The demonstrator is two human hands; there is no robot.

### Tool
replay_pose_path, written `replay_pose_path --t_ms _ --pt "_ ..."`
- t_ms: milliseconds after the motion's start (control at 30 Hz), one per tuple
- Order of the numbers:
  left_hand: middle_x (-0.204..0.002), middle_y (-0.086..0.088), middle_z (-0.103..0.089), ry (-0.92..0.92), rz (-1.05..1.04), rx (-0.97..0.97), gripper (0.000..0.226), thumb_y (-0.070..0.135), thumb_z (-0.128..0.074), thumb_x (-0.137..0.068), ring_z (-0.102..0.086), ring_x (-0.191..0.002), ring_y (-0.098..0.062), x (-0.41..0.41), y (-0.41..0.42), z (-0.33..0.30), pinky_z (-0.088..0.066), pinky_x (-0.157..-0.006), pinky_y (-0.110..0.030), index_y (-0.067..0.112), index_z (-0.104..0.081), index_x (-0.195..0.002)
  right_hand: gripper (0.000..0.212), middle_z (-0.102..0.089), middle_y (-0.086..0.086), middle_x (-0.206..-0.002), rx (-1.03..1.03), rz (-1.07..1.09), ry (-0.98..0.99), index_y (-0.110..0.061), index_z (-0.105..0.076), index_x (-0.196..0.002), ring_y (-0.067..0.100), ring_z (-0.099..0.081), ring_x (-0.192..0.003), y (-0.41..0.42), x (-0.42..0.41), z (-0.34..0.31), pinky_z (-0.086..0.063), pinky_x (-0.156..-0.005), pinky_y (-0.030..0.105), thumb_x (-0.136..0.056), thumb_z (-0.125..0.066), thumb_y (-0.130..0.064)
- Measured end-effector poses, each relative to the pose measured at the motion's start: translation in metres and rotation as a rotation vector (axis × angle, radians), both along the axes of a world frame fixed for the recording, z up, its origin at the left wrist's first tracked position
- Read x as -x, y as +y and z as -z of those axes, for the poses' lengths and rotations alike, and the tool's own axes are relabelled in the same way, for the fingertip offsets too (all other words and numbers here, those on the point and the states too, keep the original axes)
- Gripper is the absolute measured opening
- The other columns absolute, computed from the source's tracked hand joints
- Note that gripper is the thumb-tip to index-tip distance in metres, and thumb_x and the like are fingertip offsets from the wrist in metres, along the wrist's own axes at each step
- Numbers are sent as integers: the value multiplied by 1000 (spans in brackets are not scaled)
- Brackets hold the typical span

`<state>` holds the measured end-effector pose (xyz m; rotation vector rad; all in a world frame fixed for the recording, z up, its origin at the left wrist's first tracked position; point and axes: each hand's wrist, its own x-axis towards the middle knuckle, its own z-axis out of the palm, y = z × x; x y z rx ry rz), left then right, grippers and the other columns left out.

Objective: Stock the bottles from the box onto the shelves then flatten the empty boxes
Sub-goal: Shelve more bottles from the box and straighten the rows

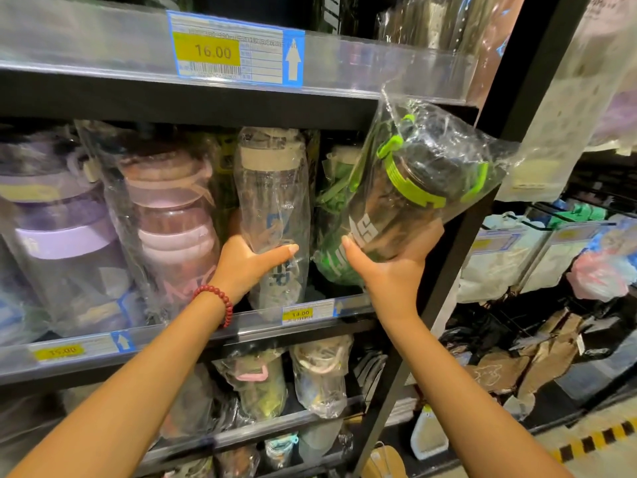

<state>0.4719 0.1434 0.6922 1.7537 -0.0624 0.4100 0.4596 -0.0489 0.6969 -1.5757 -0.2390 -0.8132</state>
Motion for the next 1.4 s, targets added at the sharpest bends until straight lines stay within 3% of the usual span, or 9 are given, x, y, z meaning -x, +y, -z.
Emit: replay_pose_path --t_ms 167,333,400,533,733,833,933,1167,1400 --pt "-88 8 -69 16 1 3 26 26 -84 -65 -64 -82 1 0 1 1 -50 -76 -18 24 -66 -83 89 -49 -5 -119 71 -35 81 -27 -27 -127 2 -52 -107 -3 -10 8 -38 -94 6 -63 -87 -13" --pt "-88 9 -67 -6 -13 -2 26 21 -82 -69 -63 -86 -2 2 -1 1 -49 -79 -19 27 -63 -84 94 -48 -11 -122 175 -130 143 -7 -28 -137 0 -50 -112 -6 -16 16 -37 -94 4 -64 -87 -14" --pt "-87 11 -66 -17 -19 -11 26 19 -82 -69 -63 -82 2 3 -2 0 -48 -77 -16 28 -62 -84 96 -45 -9 -128 231 -159 136 -15 -26 -138 0 -45 -118 -8 -18 12 -35 -98 5 -64 -87 -16" --pt "-84 14 -64 -42 -41 5 29 10 -79 -71 -62 -71 14 6 -7 -1 -48 -69 -6 30 -60 -81 87 -35 -33 -117 352 -274 179 -45 -19 -121 -30 -39 -101 -12 -21 -2 -27 -83 -9 -69 -83 -16" --pt "-85 18 -55 -59 -104 39 39 6 -76 -74 -56 -70 12 11 -15 1 -44 -70 -7 31 -48 -82 66 -50 -20 -106 406 -335 314 -23 -34 -116 -7 -53 -98 -14 -35 -11 -43 -83 12 -71 -82 -23" --pt "-97 11 -54 -20 -143 38 42 16 -78 -73 -55 -91 -4 14 -15 6 -43 -86 -21 21 -45 -98 65 -50 -16 -108 411 -375 387 -20 -34 -116 10 -55 -106 -14 -37 -15 -45 -91 28 -72 -81 -27" --pt "-115 -1 -54 23 -172 22 63 27 -80 -70 -54 -107 -15 16 -15 10 -43 -94 -31 13 -41 -118 71 -49 -9 -123 375 -411 400 -18 -33 -126 10 -50 -116 -17 -35 -11 -42 -98 29 -73 -80 -28" --pt "-111 0 -55 46 -235 -74 57 36 -78 -70 -54 -100 -13 29 -18 8 -40 -83 -24 15 -43 -110 85 -42 -10 -141 311 -396 326 -25 -26 -141 8 -41 -128 -15 -26 5 -36 -109 34 -75 -78 -34" --pt "-124 2 -54 17 -265 -168 70 34 -79 -70 -55 -108 -12 53 -14 17 -48 -93 -32 17 -42 -127 78 -43 -4 -138 328 -223 234 -22 -29 -140 11 -44 -125 -16 0 9 -39 -104 32 -78 -76 -27"
